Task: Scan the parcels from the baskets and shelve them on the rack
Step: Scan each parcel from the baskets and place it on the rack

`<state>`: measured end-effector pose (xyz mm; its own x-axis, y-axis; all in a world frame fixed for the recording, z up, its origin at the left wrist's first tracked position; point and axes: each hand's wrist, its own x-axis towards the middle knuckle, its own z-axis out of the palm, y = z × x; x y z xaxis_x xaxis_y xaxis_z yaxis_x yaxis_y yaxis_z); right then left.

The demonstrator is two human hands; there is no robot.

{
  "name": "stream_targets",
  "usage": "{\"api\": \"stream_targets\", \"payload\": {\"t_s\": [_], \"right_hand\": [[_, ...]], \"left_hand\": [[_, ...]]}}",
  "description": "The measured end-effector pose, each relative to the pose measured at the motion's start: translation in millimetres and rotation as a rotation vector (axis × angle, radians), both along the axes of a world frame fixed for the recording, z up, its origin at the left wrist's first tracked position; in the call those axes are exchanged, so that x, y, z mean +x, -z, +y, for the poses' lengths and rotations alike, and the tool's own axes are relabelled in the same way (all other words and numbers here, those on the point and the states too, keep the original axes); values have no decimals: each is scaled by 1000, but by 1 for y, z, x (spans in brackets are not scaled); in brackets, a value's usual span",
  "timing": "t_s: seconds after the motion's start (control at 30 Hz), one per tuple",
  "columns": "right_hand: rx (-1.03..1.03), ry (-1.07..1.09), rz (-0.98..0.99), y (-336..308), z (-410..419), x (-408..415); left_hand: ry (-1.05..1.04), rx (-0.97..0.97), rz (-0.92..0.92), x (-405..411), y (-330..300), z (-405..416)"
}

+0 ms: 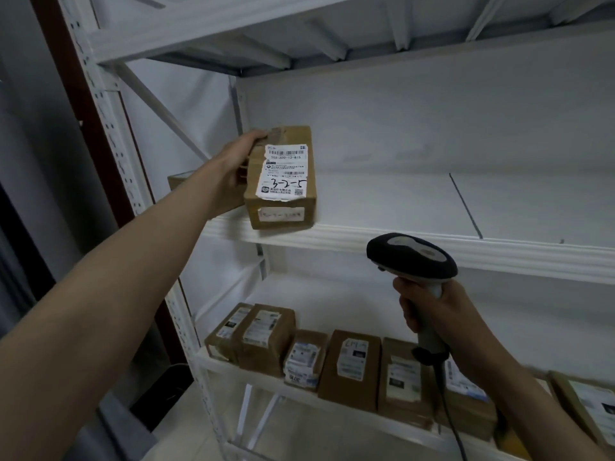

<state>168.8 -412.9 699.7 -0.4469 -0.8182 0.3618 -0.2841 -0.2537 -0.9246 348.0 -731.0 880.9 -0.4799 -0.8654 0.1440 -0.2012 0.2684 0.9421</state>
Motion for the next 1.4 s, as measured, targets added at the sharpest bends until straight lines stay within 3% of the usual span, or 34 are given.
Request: {"api": "stream_targets", "payload": {"t_s": [0.23,0.3,0.4,0.53,0.63,0.9,1.0,1.17,1.3,1.4], "right_hand": [[77,132,27,8,-17,-1],[78,125,14,8,-19,-1],[81,100,23,6,-21,3],[77,105,21,4,-26,7],[79,109,11,6,-28,12],[113,159,18,20,-13,16],[152,171,-6,25,-1,14],[308,206,-26,43,40,2],[462,290,-61,70,92,-18],[571,382,-120,96,150,-36]], "left_hand": [[32,133,-128,-25,-2,-35],[-24,25,-247,-31,-1,-41],[-62,-301,-417,-38,-3,-37],[126,-592,-602,-41,-12,-9],[221,-628,-815,-39,-8,8],[1,-681,-852,-19,0,-10],[-72,-767,-817,-21,9,-8],[-39,-1005,-417,-66,31,46],[264,-912,-150,-128,65,126],[551,-843,-83,-173,104,199]]}}
